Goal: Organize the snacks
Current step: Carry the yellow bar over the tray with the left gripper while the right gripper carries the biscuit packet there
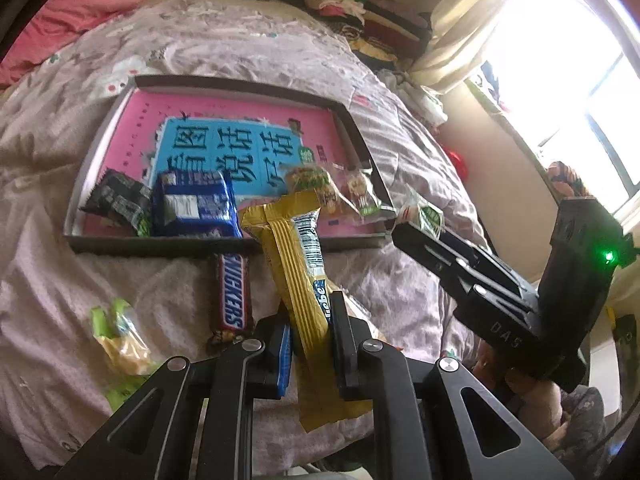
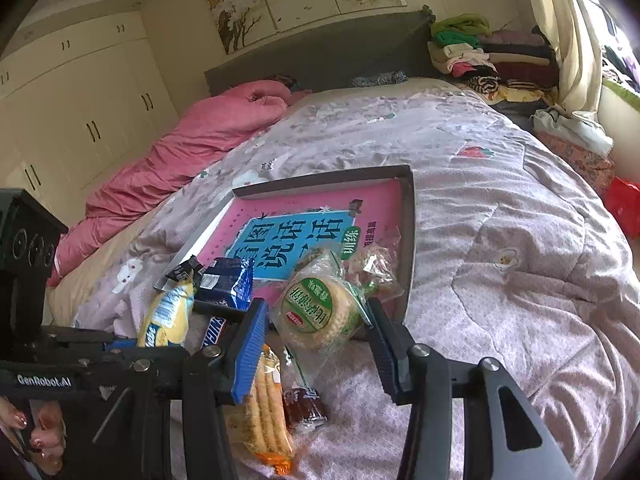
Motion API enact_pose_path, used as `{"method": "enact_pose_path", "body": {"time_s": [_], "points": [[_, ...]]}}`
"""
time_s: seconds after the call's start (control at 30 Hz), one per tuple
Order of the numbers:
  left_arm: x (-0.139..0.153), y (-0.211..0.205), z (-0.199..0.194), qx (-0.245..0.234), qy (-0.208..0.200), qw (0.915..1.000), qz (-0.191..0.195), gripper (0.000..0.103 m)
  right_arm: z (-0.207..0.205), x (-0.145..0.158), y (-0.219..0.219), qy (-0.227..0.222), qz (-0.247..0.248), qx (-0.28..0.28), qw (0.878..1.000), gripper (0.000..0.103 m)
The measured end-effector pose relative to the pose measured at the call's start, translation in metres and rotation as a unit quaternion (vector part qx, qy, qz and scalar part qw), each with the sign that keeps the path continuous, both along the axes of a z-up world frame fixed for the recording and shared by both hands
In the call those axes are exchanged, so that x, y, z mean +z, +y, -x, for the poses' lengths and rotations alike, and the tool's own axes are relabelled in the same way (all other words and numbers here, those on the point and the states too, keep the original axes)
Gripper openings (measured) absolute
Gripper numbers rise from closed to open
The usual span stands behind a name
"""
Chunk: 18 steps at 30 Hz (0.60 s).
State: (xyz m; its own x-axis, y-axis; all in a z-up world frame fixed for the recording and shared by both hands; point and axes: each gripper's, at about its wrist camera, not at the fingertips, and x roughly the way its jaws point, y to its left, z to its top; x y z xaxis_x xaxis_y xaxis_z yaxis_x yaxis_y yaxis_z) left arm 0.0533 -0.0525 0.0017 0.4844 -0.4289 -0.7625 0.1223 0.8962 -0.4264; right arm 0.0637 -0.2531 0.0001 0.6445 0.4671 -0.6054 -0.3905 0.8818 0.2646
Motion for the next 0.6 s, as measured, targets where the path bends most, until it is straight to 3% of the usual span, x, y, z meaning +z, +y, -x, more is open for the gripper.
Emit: {"method": "enact_pose_path", "body": {"time_s": [0.6], "points": [[0.022, 0.022, -0.005, 0.025, -0.031, 0.9992, 0.009, 0.017, -0.004, 0.011, 0.007, -0.018, -0.001, 0.0, 1.0, 0.049]]}}
